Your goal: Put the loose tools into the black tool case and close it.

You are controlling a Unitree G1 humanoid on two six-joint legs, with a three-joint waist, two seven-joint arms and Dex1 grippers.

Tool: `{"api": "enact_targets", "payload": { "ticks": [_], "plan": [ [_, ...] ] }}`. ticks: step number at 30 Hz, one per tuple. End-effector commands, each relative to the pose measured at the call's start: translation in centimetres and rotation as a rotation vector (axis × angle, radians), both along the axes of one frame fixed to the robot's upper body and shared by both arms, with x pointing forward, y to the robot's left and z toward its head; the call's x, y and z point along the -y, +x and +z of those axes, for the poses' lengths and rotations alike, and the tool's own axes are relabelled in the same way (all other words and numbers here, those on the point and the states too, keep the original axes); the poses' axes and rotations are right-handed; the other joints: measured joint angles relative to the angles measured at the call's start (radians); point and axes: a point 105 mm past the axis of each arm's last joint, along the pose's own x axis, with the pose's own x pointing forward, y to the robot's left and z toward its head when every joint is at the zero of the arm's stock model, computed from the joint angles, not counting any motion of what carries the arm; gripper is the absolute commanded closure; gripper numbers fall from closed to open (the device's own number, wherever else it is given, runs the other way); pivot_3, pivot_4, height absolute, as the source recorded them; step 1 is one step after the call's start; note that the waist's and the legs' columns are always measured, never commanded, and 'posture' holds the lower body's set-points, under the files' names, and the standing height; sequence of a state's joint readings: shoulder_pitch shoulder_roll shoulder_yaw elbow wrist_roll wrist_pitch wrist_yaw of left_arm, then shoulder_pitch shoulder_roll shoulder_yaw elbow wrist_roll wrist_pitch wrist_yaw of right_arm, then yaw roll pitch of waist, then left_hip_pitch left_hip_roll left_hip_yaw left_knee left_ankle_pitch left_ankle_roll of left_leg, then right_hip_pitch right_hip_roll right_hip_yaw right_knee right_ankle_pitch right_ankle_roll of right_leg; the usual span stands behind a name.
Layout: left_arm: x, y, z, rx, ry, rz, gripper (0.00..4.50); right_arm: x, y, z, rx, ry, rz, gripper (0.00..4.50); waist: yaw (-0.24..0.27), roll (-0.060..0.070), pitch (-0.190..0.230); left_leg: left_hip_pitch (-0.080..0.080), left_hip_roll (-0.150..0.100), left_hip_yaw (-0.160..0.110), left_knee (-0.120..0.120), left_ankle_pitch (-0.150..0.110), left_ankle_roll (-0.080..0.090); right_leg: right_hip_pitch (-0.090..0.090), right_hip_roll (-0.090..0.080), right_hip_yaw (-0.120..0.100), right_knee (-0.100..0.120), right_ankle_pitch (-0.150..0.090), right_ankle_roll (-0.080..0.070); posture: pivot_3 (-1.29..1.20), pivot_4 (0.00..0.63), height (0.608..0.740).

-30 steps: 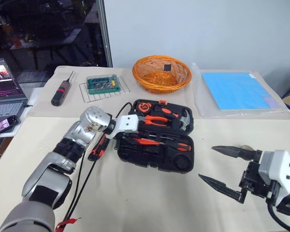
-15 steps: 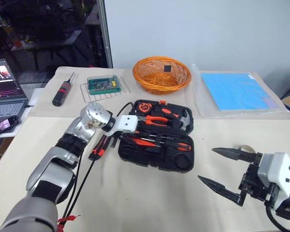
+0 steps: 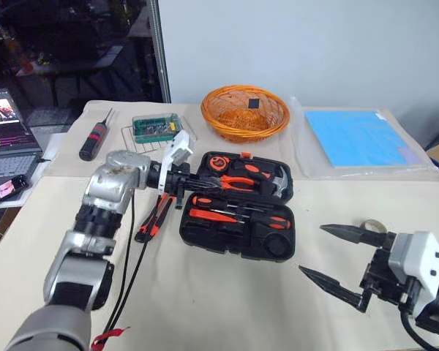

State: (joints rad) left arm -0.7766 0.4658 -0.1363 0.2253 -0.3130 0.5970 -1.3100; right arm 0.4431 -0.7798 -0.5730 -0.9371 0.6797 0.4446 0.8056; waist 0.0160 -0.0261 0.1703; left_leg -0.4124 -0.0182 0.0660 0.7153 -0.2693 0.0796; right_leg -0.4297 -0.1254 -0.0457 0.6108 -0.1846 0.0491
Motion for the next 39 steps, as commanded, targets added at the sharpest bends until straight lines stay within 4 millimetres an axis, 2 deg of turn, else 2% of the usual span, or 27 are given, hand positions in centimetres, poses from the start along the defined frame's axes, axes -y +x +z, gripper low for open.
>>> {"api": "enact_targets", "payload": {
  "ticks": [1, 3, 4, 7, 9, 12, 15, 18, 21, 23, 26, 30, 33, 39],
  "plan": [
    [-0.1, 0.4, -3.4, 0.025, 0.146, 0.124, 4.44, -0.2, 0.0, 0.4, 0.027, -0.010, 0.016, 0.00, 0.001, 0.000, 0.000, 0.000, 0.000, 0.000, 0.000, 0.000, 0.000, 0.000, 0.000, 0.000, 0.000, 0.003, -0.004, 0.00, 0.150, 0.740],
    [-0.7, 0.4, -6.5, 0.013, 0.287, 0.164, 4.44, -0.3, 0.1, 0.4, 0.022, -0.014, 0.023, 0.00, 0.003, 0.000, 0.000, 0.003, 0.000, 0.000, 0.000, 0.000, 0.000, 0.002, 0.000, 0.000, 0.000, 0.003, -0.005, 0.00, 0.150, 0.740],
    [-0.8, 0.2, -7.4, 0.008, 0.329, 0.174, 4.44, -0.3, 0.1, 0.4, 0.021, -0.016, 0.027, 0.00, 0.005, 0.000, 0.000, 0.003, 0.000, 0.000, 0.000, 0.000, 0.000, 0.003, 0.000, 0.000, 0.000, 0.003, -0.005, 0.00, 0.150, 0.740],
    [-0.9, 0.0, -8.3, 0.015, 0.378, 0.199, 4.44, -0.2, 0.2, 0.4, 0.017, -0.017, 0.033, 0.00, 0.009, 0.002, -0.002, 0.009, 0.000, -0.001, -0.001, -0.001, 0.000, 0.008, -0.003, -0.001, -0.002, -0.002, -0.001, 0.00, 0.150, 0.740],
    [-0.4, -0.1, -7.0, 0.052, 0.308, 0.208, 4.44, -0.1, 0.3, 0.3, 0.011, -0.020, 0.042, 0.00, 0.009, 0.003, -0.003, 0.010, 0.000, 0.000, -0.001, -0.001, -0.002, 0.008, -0.004, 0.000, -0.001, -0.005, -0.003, 0.00, 0.150, 0.740],
    [0.1, -0.2, -2.2, 0.091, 0.039, 0.246, 4.44, -0.4, 0.5, 0.3, 0.012, -0.009, 0.070, 0.00, 0.009, 0.003, -0.003, 0.010, 0.000, 0.000, -0.001, -0.002, -0.003, 0.008, -0.005, 0.001, -0.001, -0.005, -0.003, 0.00, 0.150, 0.740],
    [-1.9, -0.7, 0.5, 0.073, -0.088, 0.346, 4.44, -0.9, 0.7, 0.6, 0.021, 0.014, 0.107, 0.00, 0.006, 0.002, -0.002, 0.006, 0.001, -0.001, -0.001, 0.000, -0.001, 0.004, -0.006, 0.002, 0.000, -0.001, 0.001, 0.00, 0.150, 0.740],
    [-3.9, -1.6, 2.1, 0.026, -0.175, 0.438, 4.44, -1.2, 1.0, 0.7, 0.021, 0.027, 0.138, 0.00, -0.003, 0.002, -0.002, 0.006, 0.000, -0.001, -0.003, 0.000, -0.001, 0.004, -0.004, 0.002, -0.001, 0.002, -0.004, 0.00, 0.150, 0.740],
    [-5.3, -2.1, 2.6, -0.005, -0.210, 0.500, 3.80, -1.3, 1.5, 0.7, 0.018, 0.038, 0.158, 0.00, -0.002, 0.002, -0.002, 0.006, 0.000, -0.002, -0.004, -0.001, -0.001, 0.004, -0.004, 0.000, -0.001, 0.001, -0.004, 0.00, 0.150, 0.740],
    [-6.4, -2.4, 2.5, 0.004, -0.200, 0.554, 3.01, -1.2, 1.9, 0.5, 0.012, 0.040, 0.173, 0.00, 0.002, 0.001, -0.002, 0.006, -0.001, -0.002, -0.004, -0.001, -0.001, 0.005, -0.004, -0.001, -0.001, 0.001, -0.004, 0.00, 0.150, 0.740],
    [-6.2, -3.4, 1.6, 0.020, -0.134, 0.540, 2.00, -1.4, 2.4, 0.6, 0.013, 0.046, 0.202, 0.00, 0.003, 0.000, -0.001, 0.006, -0.002, -0.002, -0.003, -0.001, -0.001, 0.006, -0.004, -0.001, -0.002, 0.001, -0.004, 0.00, 0.150, 0.740],
    [-5.0, -4.8, -0.9, 0.016, -0.002, 0.445, 0.56, -1.7, 2.7, 0.7, 0.013, 0.047, 0.222, 0.00, 0.009, 0.001, -0.001, 0.007, -0.002, -0.002, -0.003, -0.002, -0.002, 0.006, -0.004, -0.001, -0.002, 0.001, -0.005, 0.00, 0.150, 0.740],
    [-3.6, -5.2, -1.8, 0.012, 0.022, 0.373, 0.93, -1.7, 2.9, 0.7, 0.021, 0.040, 0.221, 0.00, 0.014, 0.001, -0.001, 0.007, -0.001, -0.002, -0.003, -0.002, -0.003, 0.005, -0.004, -0.001, -0.001, -0.002, -0.010, 0.00, 0.150, 0.740],
    [-2.6, -4.2, -3.6, 0.006, 0.132, 0.257, 3.23, -1.5, 2.4, 0.8, 0.031, 0.027, 0.194, 0.00, 0.023, 0.001, -0.001, 0.006, -0.001, -0.001, -0.004, -0.001, -0.002, 0.004, -0.004, -0.001, -0.001, -0.002, -0.011, 0.00, 0.150, 0.740]
  ]
}}
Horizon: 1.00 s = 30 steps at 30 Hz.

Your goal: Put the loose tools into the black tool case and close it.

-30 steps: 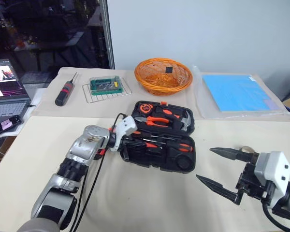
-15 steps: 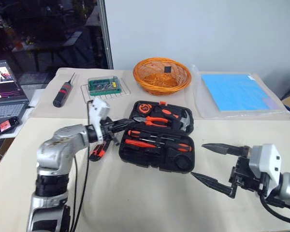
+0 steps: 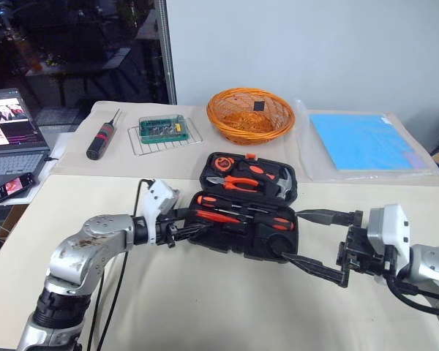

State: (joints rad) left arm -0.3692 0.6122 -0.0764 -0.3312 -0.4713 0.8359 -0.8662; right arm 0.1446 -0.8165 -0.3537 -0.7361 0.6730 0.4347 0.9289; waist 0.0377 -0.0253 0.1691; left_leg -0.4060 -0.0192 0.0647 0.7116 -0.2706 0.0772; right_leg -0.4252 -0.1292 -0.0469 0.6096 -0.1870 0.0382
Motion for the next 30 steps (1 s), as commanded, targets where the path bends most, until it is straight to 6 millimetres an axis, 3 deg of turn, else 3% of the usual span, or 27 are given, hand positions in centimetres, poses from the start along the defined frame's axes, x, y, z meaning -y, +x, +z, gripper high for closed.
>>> {"api": "enact_targets", "payload": {
  "ticks": [1, 3, 4, 9, 11, 15, 22, 23, 25, 27, 28, 30],
  "plan": [
    [0.7, 0.6, -0.2, 0.018, 0.054, -0.096, 3.61, 0.0, -0.6, 0.7, 0.053, -0.022, -0.012, 0.00, 0.003, 0.000, 0.000, 0.000, 0.000, 0.000, 0.000, 0.000, 0.000, 0.000, 0.000, 0.000, 0.000, 0.000, 0.000, 0.00, 0.150, 0.740],
    [1.0, 1.5, -0.5, 0.018, 0.059, -0.103, 4.44, 0.0, -0.7, 0.7, 0.054, -0.023, -0.020, 0.00, 0.003, 0.000, 0.000, 0.000, 0.000, 0.000, 0.000, 0.000, 0.001, 0.000, 0.000, 0.000, 0.000, 0.000, 0.000, 0.00, 0.150, 0.740],
    [1.1, 2.0, -0.6, 0.022, 0.062, -0.099, 4.48, 0.0, -0.8, 0.7, 0.055, -0.024, -0.023, 0.00, 0.003, 0.000, 0.000, 0.000, 0.000, 0.001, 0.000, 0.000, 0.001, 0.000, 0.000, 0.000, 0.000, 0.000, 0.000, 0.00, 0.150, 0.740],
    [1.5, 3.7, -0.9, 0.004, 0.046, -0.079, 4.48, 0.0, -1.0, 0.8, 0.056, -0.026, -0.036, 0.00, 0.002, 0.000, 0.000, -0.001, 0.000, 0.000, 0.000, 0.000, 0.002, 0.000, 0.000, 0.000, -0.001, 0.002, 0.003, 0.00, 0.150, 0.740],
    [1.8, 4.9, -0.7, -0.118, -0.048, -0.008, 4.48, 0.1, -1.2, 0.7, 0.053, -0.028, -0.048, 0.00, 0.004, 0.000, 0.000, -0.001, 0.000, 0.000, 0.000, 0.000, 0.002, -0.001, 0.000, 0.000, -0.001, 0.002, 0.004, 0.00, 0.150, 0.740],
    [1.8, 5.9, -1.7, -0.236, -0.044, 0.066, 4.48, 0.0, -1.4, 0.7, 0.051, -0.029, -0.055, 0.00, 0.004, -0.001, 0.000, -0.002, 0.000, -0.001, 0.001, 0.000, 0.002, 0.001, 0.000, -0.003, -0.001, 0.001, 0.010, 0.00, 0.150, 0.740],
    [2.3, 5.9, -2.9, -0.231, 0.011, 0.091, 4.48, -0.2, -1.3, 0.6, 0.045, -0.029, -0.048, 0.00, 0.001, -0.001, 0.000, -0.001, 0.000, -0.001, 0.001, 0.000, 0.002, 0.001, 0.000, -0.002, 0.000, 0.003, 0.007, 0.00, 0.150, 0.740],
    [2.4, 6.0, -2.0, -0.189, -0.037, 0.090, 4.48, -0.3, -1.3, 0.6, 0.046, -0.029, -0.045, 0.00, 0.000, 0.000, 0.000, 0.000, 0.000, -0.001, 0.001, 0.000, 0.002, 0.001, 0.000, -0.002, 0.000, 0.003, 0.007, 0.00, 0.150, 0.740],
    [2.4, 6.1, 1.6, -0.090, -0.236, 0.090, 4.48, -0.4, -1.3, 0.7, 0.052, -0.023, -0.041, 0.00, -0.001, 0.000, 0.000, 0.000, 0.000, -0.001, 0.000, 0.000, 0.002, 0.001, -0.001, -0.001, -0.001, 0.003, 0.007, 0.00, 0.150, 0.740],
    [1.2, 5.5, 4.5, -0.030, -0.369, 0.109, 4.48, -0.4, -1.4, 0.9, 0.056, -0.011, -0.035, 0.00, 0.000, -0.001, 0.001, -0.002, 0.000, -0.001, 0.000, 0.000, 0.002, 0.000, -0.002, 0.000, -0.001, 0.003, 0.007, 0.00, 0.150, 0.740],
    [0.4, 5.1, 5.0, -0.017, -0.384, 0.129, 4.48, -0.5, -1.5, 0.9, 0.057, -0.009, -0.033, 0.00, 0.000, -0.002, 0.001, -0.003, 0.000, -0.001, 0.000, 0.000, 0.002, -0.001, -0.002, 0.000, -0.001, 0.003, 0.007, 0.00, 0.150, 0.740],
    [-1.9, 4.7, 5.7, 0.037, -0.397, 0.246, 3.98, -0.4, -1.4, 0.8, 0.055, -0.008, -0.026, 0.00, -0.004, -0.002, 0.001, -0.004, 0.001, -0.002, 0.000, 0.000, 0.001, -0.003, -0.003, 0.000, -0.001, 0.003, 0.006, 0.00, 0.150, 0.740]
  ]
}}
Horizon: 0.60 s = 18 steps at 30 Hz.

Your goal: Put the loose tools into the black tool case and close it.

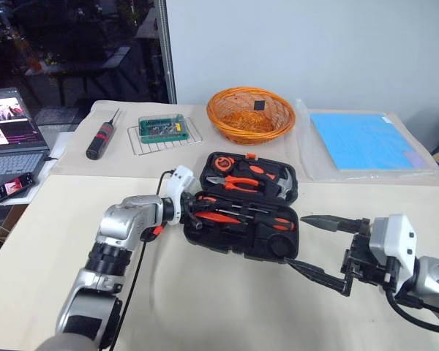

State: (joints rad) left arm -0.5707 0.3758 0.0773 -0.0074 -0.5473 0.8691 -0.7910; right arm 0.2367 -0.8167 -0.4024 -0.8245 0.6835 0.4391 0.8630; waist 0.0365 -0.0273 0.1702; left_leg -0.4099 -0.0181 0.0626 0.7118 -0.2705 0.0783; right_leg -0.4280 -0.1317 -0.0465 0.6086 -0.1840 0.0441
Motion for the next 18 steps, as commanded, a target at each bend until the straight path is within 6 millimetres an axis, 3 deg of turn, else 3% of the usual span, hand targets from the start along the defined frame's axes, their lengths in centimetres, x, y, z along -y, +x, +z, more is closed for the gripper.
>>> {"api": "enact_targets", "payload": {
  "ticks": [1, 3, 6, 10, 13, 15, 18],
  "plan": [
    [-3.8, -0.7, 3.3, 0.128, -0.024, 0.193, 3.83, -0.3, -0.2, 0.7, 0.040, 0.003, 0.027, 0.00, -0.004, 0.000, 0.000, 0.000, 0.000, 0.000, 0.000, 0.000, -0.001, 0.000, 0.000, 0.000, 0.000, 0.000, 0.000, 0.00, 0.150, 0.740],
    [-5.3, -1.0, 3.1, 0.171, 0.052, 0.290, 3.14, -0.4, -0.1, 0.7, 0.039, 0.006, 0.034, 0.00, -0.006, 0.000, 0.000, 0.002, 0.000, 0.000, -0.001, -0.001, -0.001, 0.001, 0.000, 0.001, 0.000, 0.000, -0.001, 0.00, 0.150, 0.740],
    [-7.7, -1.8, 0.9, 0.199, 0.247, 0.460, 2.05, -0.5, 0.3, 0.7, 0.039, 0.016, 0.049, 0.00, -0.005, 0.000, 0.000, 0.004, -0.001, 0.000, -0.002, -0.001, -0.002, 0.003, 0.002, 0.000, 0.000, 0.000, -0.001, 0.00, 0.150, 0.740],
    [-7.8, -2.6, -2.7, 0.142, 0.415, 0.490, 0.59, -0.5, 0.8, 0.8, 0.042, 0.015, 0.069, 0.00, 0.005, 0.000, 0.000, 0.004, -0.001, 0.002, -0.001, -0.005, -0.008, 0.003, 0.001, 0.000, 0.000, 0.000, -0.001, 0.00, 0.150, 0.740],
    [-8.8, -2.6, -5.1, 0.061, 0.497, 0.558, 0.59, -0.4, 0.9, 0.9, 0.044, 0.008, 0.076, 0.00, 0.013, 0.000, 0.000, 0.004, -0.001, 0.001, -0.001, -0.005, -0.009, 0.003, 0.001, -0.002, -0.001, -0.002, -0.005, 0.00, 0.150, 0.740],
    [-8.4, -2.7, -5.8, 0.038, 0.479, 0.540, 0.82, -0.3, 1.0, 0.9, 0.046, 0.004, 0.077, 0.00, 0.011, 0.000, 0.000, 0.004, -0.001, 0.001, -0.001, -0.005, -0.009, 0.003, 0.001, -0.002, -0.001, -0.002, -0.005, 0.00, 0.150, 0.740],
    [-8.2, -2.9, -5.9, 0.042, 0.467, 0.525, 1.89, -0.3, 0.9, 1.0, 0.046, 0.002, 0.076, 0.00, 0.006, 0.000, 0.000, 0.003, -0.001, 0.001, -0.001, -0.004, -0.009, 0.003, 0.001, -0.002, 0.000, 0.000, -0.002, 0.00, 0.150, 0.740]
  ]
}}
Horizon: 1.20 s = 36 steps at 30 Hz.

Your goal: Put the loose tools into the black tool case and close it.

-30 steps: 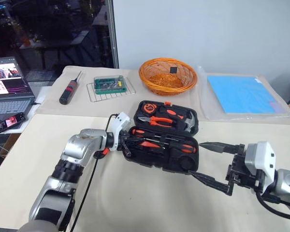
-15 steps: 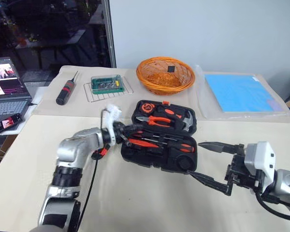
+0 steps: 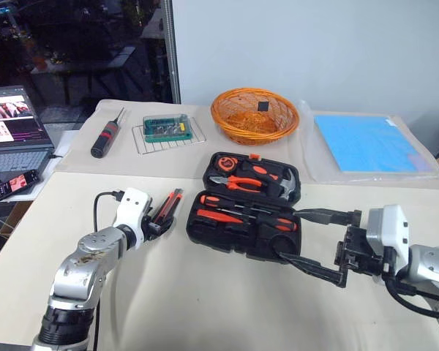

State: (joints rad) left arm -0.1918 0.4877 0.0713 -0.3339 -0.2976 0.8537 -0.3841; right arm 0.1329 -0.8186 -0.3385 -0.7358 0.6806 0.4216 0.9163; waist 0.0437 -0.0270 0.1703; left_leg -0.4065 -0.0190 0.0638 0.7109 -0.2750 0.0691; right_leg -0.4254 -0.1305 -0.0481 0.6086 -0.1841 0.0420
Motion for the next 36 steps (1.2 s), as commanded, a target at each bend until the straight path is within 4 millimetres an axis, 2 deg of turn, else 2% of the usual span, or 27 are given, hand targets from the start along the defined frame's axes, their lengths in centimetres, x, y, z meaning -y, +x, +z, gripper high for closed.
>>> {"api": "enact_targets", "payload": {
  "ticks": [1, 2, 3, 4, 6, 9, 10, 12, 17, 23, 29, 36],
  "plan": [
    [0.0, -0.2, 0.3, 0.023, 0.001, -0.015, 2.20, -0.1, -0.3, 0.8, 0.046, -0.018, 0.014, 0.00, -0.001, 0.000, 0.000, 0.000, 0.000, 0.000, 0.000, 0.000, 0.000, 0.000, 0.000, 0.000, 0.000, 0.000, 0.001, 0.00, 0.150, 0.740],
    [0.1, -0.1, 0.8, 0.048, -0.019, -0.029, 2.58, 0.0, -0.3, 0.8, 0.046, -0.017, 0.012, 0.00, -0.001, 0.000, 0.000, 0.000, 0.001, 0.000, -0.001, 0.000, 0.000, 0.000, 0.000, 0.000, 0.000, 0.000, 0.001, 0.00, 0.150, 0.740],
    [0.2, -0.1, 2.1, 0.110, -0.054, -0.063, 2.74, 0.0, -0.3, 0.8, 0.045, -0.017, 0.010, 0.00, -0.002, 0.000, 0.000, 0.000, 0.001, 0.000, -0.001, 0.000, 0.000, 0.000, 0.000, -0.001, 0.000, 0.000, 0.000, 0.00, 0.150, 0.740],
    [0.7, -0.1, 4.2, 0.179, -0.136, -0.136, 2.74, 0.0, -0.4, 0.7, 0.043, -0.015, 0.005, 0.00, -0.002, 0.000, 0.000, 0.000, 0.001, 0.000, -0.001, 0.000, 0.000, -0.001, 0.000, -0.001, 0.000, 0.000, 0.000, 0.00, 0.150, 0.740],
    [1.7, -0.8, 7.0, 0.246, -0.218, -0.301, 2.74, 0.1, -0.5, 0.6, 0.041, -0.012, -0.004, 0.00, -0.001, 0.000, 0.000, -0.002, 0.001, 0.000, 0.000, 0.000, 0.000, -0.002, 0.000, -0.001, 0.000, -0.001, -0.002, 0.00, 0.150, 0.740],
    [3.9, -3.0, 8.6, 0.166, -0.193, -0.665, 2.74, 0.4, -0.9, 0.5, 0.036, -0.005, -0.018, 0.00, 0.001, 0.000, 0.000, -0.004, 0.001, -0.001, 0.000, 0.001, -0.001, -0.004, 0.001, -0.004, 0.000, -0.003, -0.005, 0.00, 0.150, 0.740],
    [5.0, -4.0, 8.6, 0.139, -0.126, -0.830, 2.74, 0.6, -1.0, 0.4, 0.033, -0.009, -0.024, 0.00, 0.000, 0.000, 0.000, -0.004, 0.001, -0.001, 0.000, 0.001, -0.001, -0.004, 0.001, -0.003, 0.001, -0.003, -0.006, 0.00, 0.150, 0.740],
    [6.5, -4.8, 8.0, 0.100, -0.008, -1.049, 2.74, 1.2, -1.4, 0.4, 0.029, -0.018, -0.035, 0.00, 0.001, 0.003, 0.000, -0.002, -0.001, 0.001, 0.000, 0.002, 0.003, -0.002, 0.001, -0.002, 0.001, -0.004, -0.004, 0.00, 0.150, 0.740],
    [9.2, -3.0, 6.4, 0.070, 0.159, -1.282, 2.74, 3.1, -2.6, 0.5, 0.011, -0.078, -0.068, 0.00, 0.006, 0.005, 0.000, -0.001, -0.002, 0.003, 0.001, 0.003, 0.009, 0.001, 0.002, -0.001, -0.003, -0.004, -0.003, 0.00, 0.150, 0.740],
    [11.1, -0.4, 4.5, 0.082, 0.316, -1.363, 2.74, 4.5, -3.6, 0.9, -0.001, -0.127, -0.105, 0.00, -0.004, 0.004, 0.000, -0.002, -0.001, 0.003, 0.001, 0.003, 0.011, 0.000, 0.002, -0.001, -0.002, -0.003, -0.003, 0.00, 0.150, 0.740],
    [10.5, 0.9, 2.4, 0.015, 0.443, -1.424, 2.74, 4.3, -4.2, 1.1, -0.008, -0.129, -0.122, 0.00, -0.006, 0.004, 0.000, -0.003, -0.001, 0.002, 0.000, 0.003, 0.011, -0.001, 0.002, -0.001, -0.002, -0.001, 0.002, 0.00, 0.150, 0.740],
    [11.7, -0.3, 2.1, -0.015, 0.395, -1.499, 2.74, 4.1, -4.2, 0.9, -0.010, -0.127, -0.129, 0.00, -0.004, 0.003, 0.001, -0.004, -0.001, 0.001, 0.002, 0.002, 0.012, 0.000, 0.001, -0.001, -0.003, -0.001, 0.005, 0.00, 0.150, 0.740]
  ]
}}
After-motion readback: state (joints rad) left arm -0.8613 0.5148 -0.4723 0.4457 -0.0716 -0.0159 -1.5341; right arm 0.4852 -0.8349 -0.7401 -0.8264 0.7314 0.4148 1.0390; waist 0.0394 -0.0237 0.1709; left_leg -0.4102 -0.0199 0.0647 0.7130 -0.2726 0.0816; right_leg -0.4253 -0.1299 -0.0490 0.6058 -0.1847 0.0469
